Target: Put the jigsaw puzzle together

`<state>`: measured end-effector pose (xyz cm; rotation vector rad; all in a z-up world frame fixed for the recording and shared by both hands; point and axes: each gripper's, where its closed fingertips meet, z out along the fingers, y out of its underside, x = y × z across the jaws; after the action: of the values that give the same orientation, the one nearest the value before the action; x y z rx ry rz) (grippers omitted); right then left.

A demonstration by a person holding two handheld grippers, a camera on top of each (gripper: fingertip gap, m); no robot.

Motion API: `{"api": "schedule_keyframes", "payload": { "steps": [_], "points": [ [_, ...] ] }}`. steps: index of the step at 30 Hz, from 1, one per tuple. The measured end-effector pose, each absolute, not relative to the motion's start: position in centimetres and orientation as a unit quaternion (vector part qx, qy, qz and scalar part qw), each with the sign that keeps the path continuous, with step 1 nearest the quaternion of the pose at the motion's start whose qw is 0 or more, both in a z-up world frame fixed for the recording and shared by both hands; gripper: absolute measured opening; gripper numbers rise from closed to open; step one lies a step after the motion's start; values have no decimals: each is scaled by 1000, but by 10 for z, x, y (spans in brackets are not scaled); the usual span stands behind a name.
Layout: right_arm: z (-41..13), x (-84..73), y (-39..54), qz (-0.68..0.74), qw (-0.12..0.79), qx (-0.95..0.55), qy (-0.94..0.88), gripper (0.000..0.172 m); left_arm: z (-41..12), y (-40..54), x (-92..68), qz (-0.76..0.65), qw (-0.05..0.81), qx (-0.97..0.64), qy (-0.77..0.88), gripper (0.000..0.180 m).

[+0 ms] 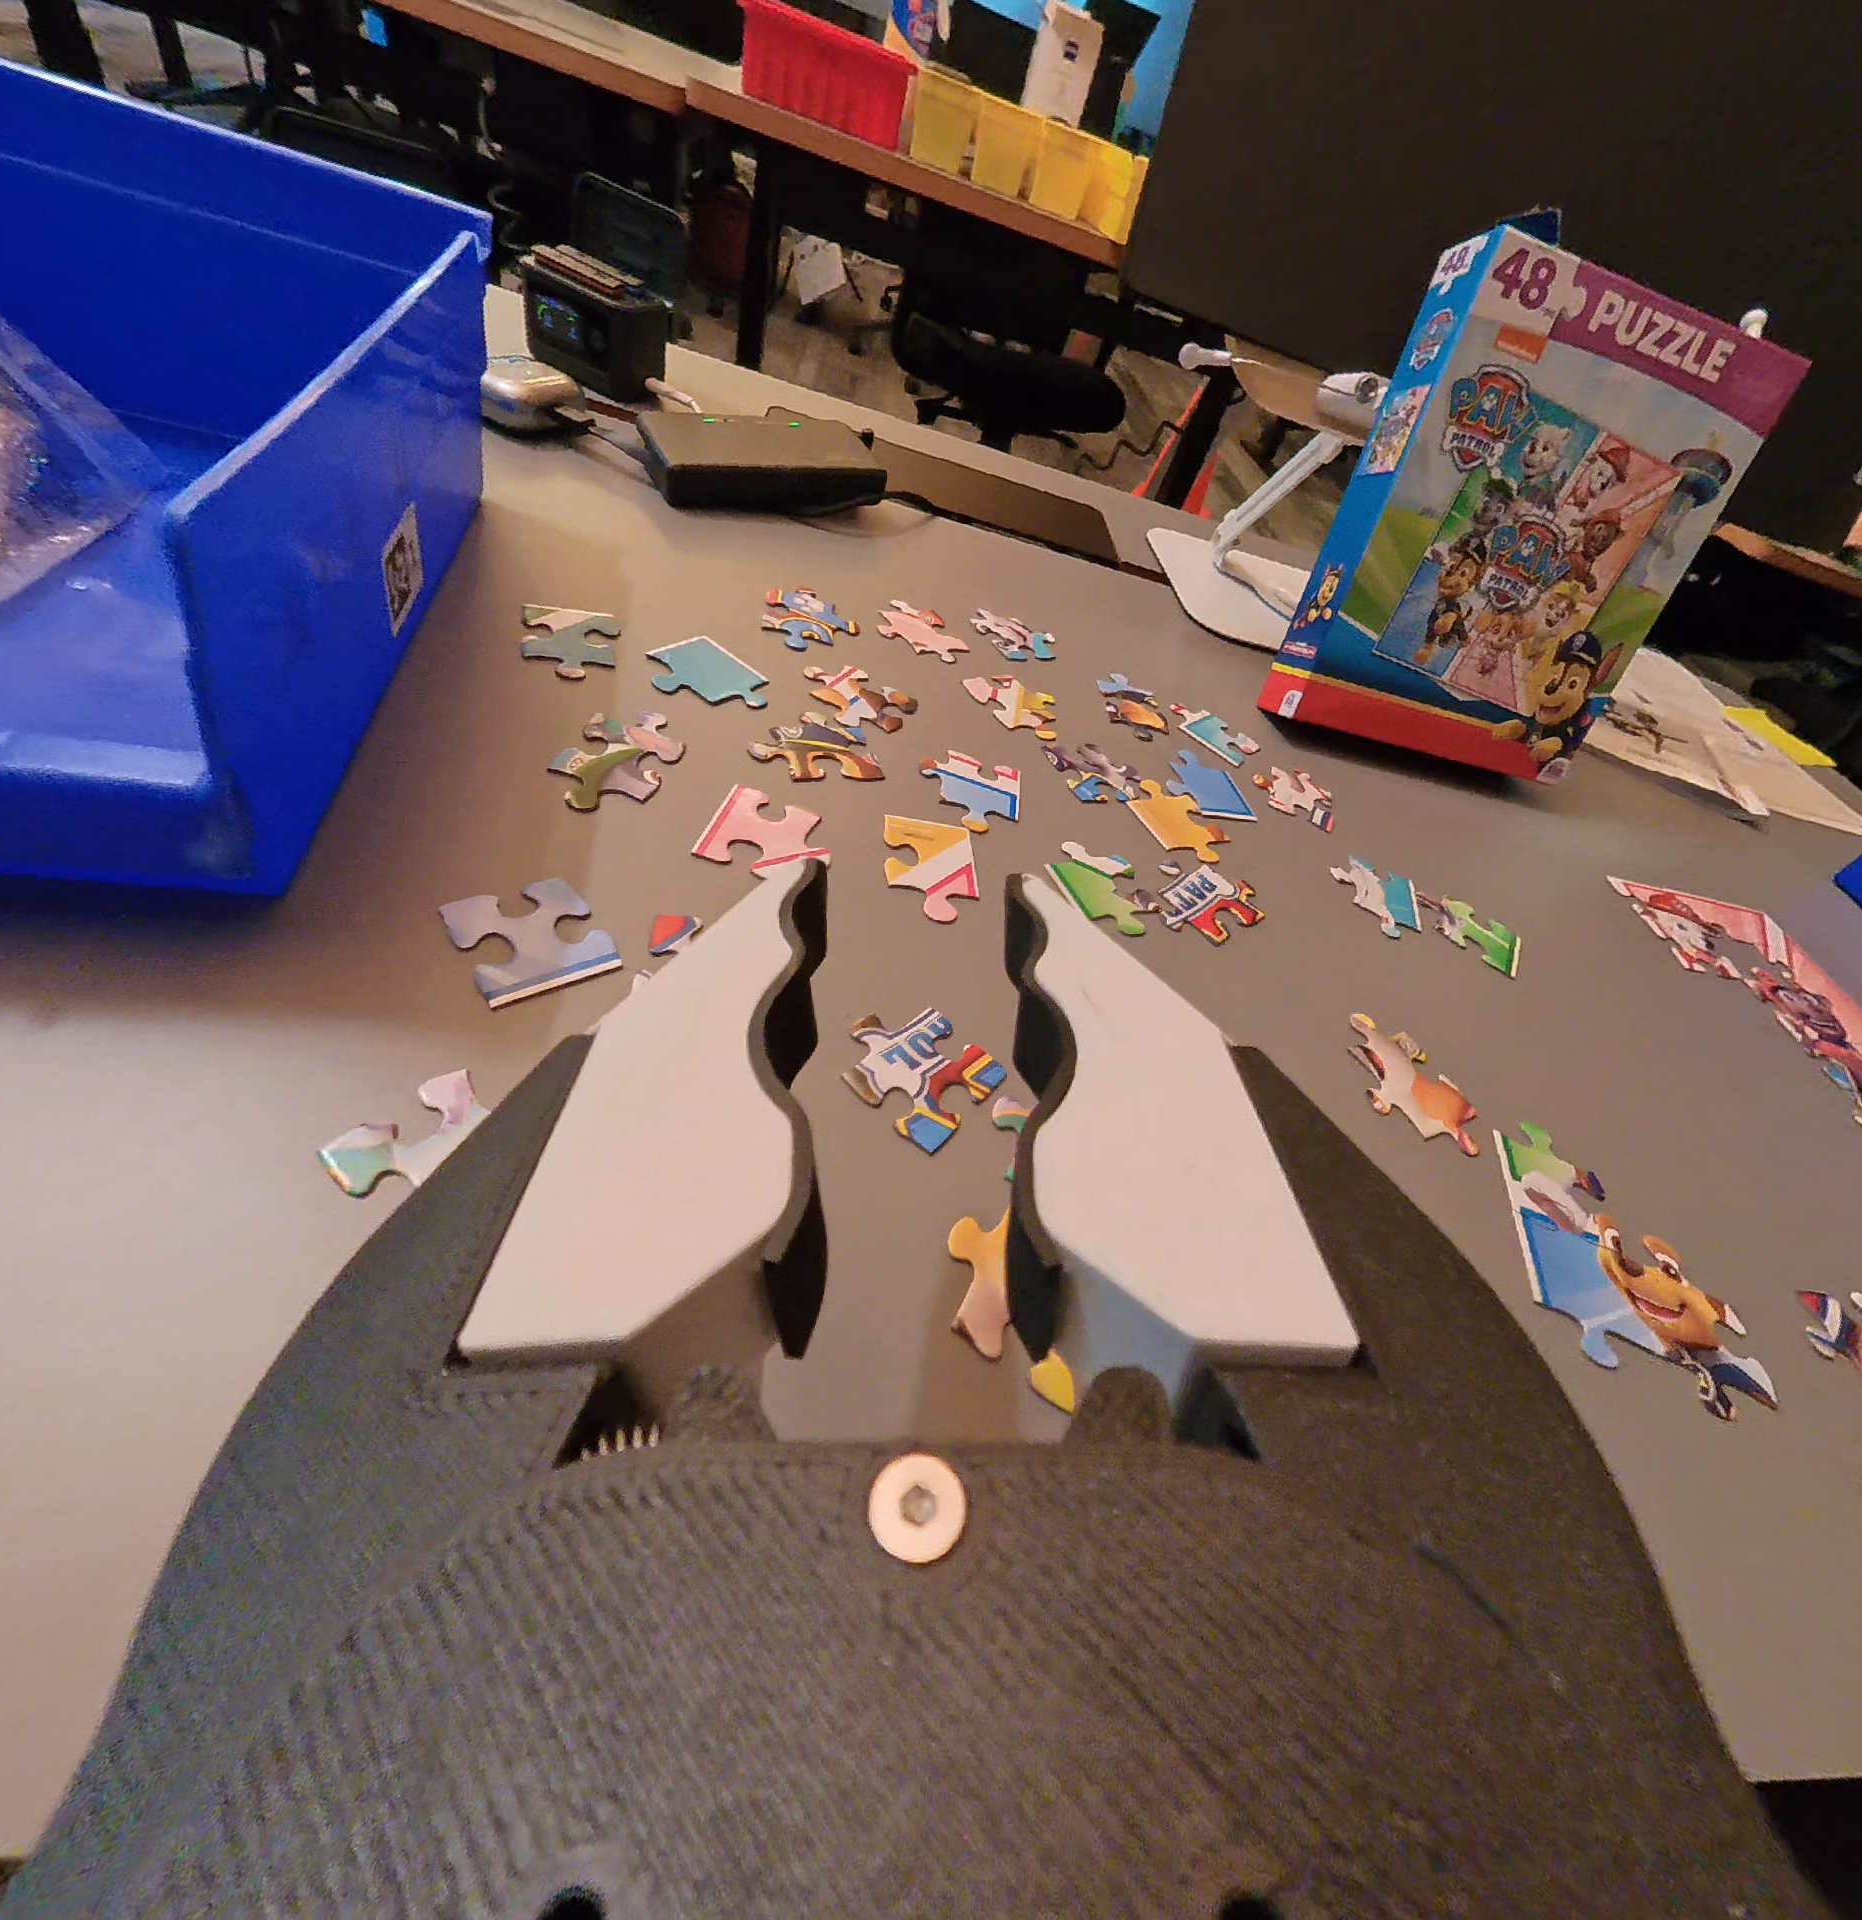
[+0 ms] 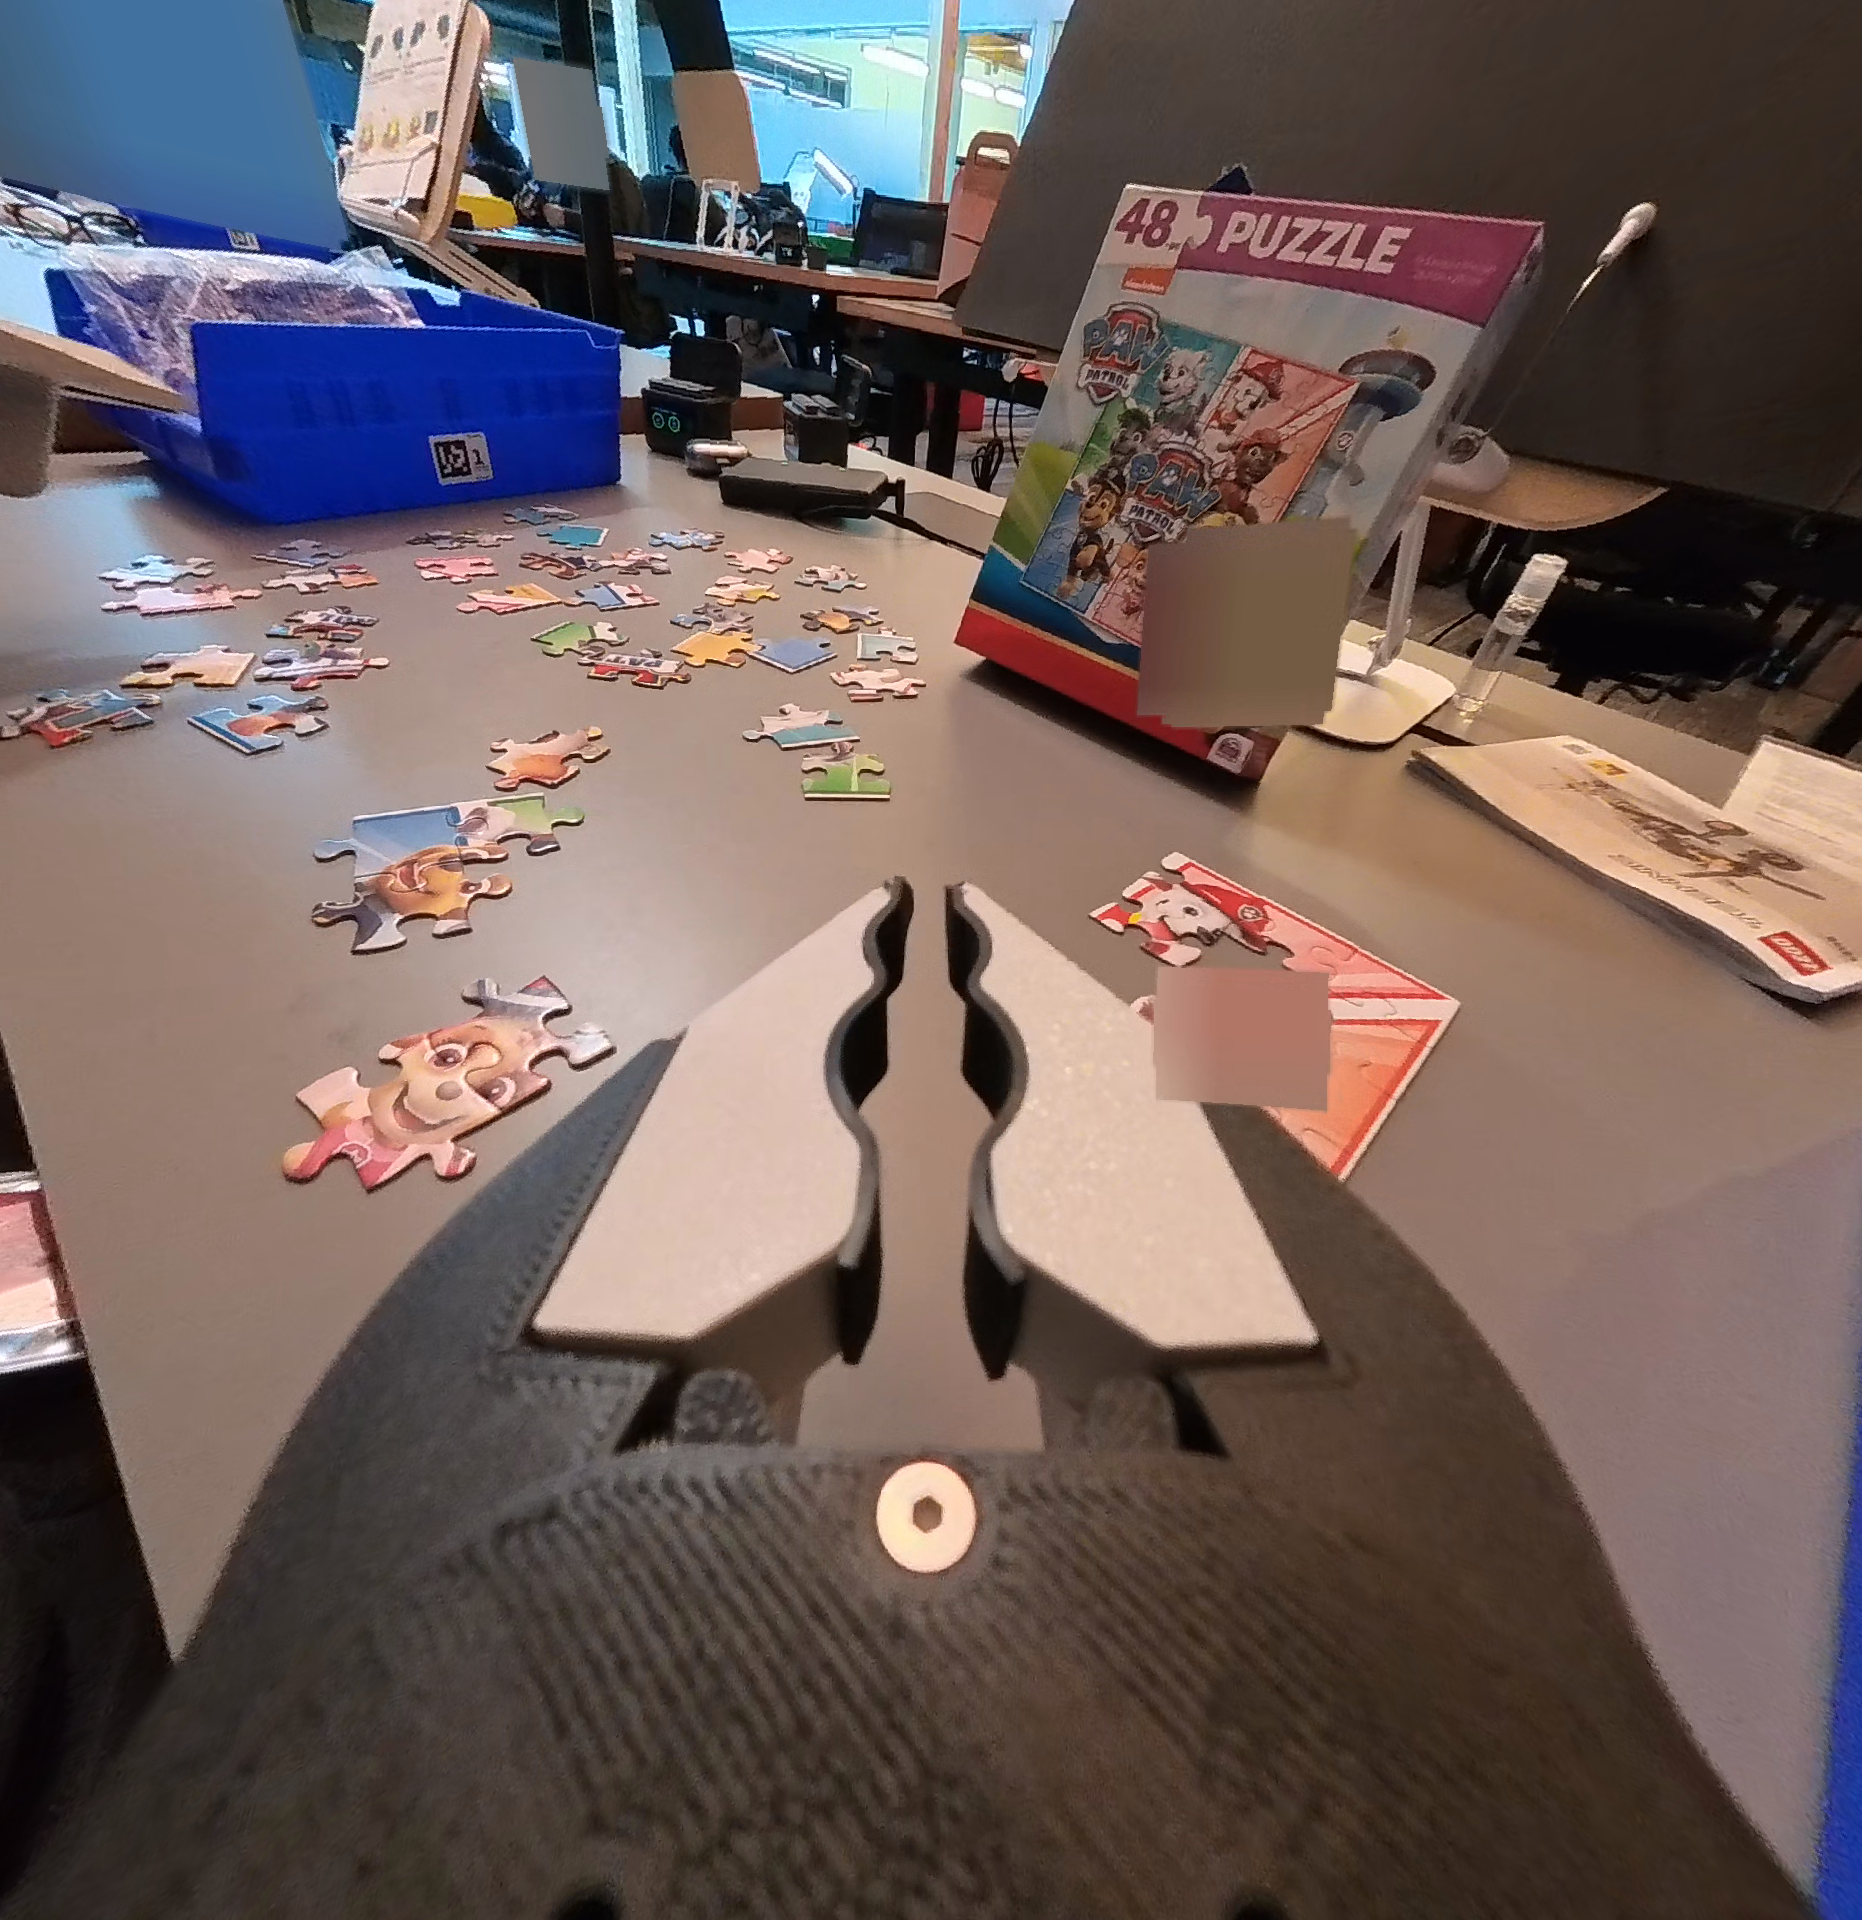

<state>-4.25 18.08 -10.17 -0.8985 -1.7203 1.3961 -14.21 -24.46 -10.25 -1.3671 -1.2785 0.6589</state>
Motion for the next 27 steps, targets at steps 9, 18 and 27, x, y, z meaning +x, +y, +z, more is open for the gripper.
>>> {"api": "schedule_keyframes", "payload": {
  "steps": [9, 18, 27],
  "points": [
    [-99, -46, 193, 533, 395, -367, -652, 3, -85, -279, -120, 342, 561, -524, -542, 0],
    [-72, -40, 140, 620, 371, -312, -617, 0, -105, -312, -104, 383, 506, -516, -575, 0],
    [-94, -51, 113, 564, 371, -286, -680, 0, -125, -331, -90, 399, 483, -505, -593, 1]
  ]
}}
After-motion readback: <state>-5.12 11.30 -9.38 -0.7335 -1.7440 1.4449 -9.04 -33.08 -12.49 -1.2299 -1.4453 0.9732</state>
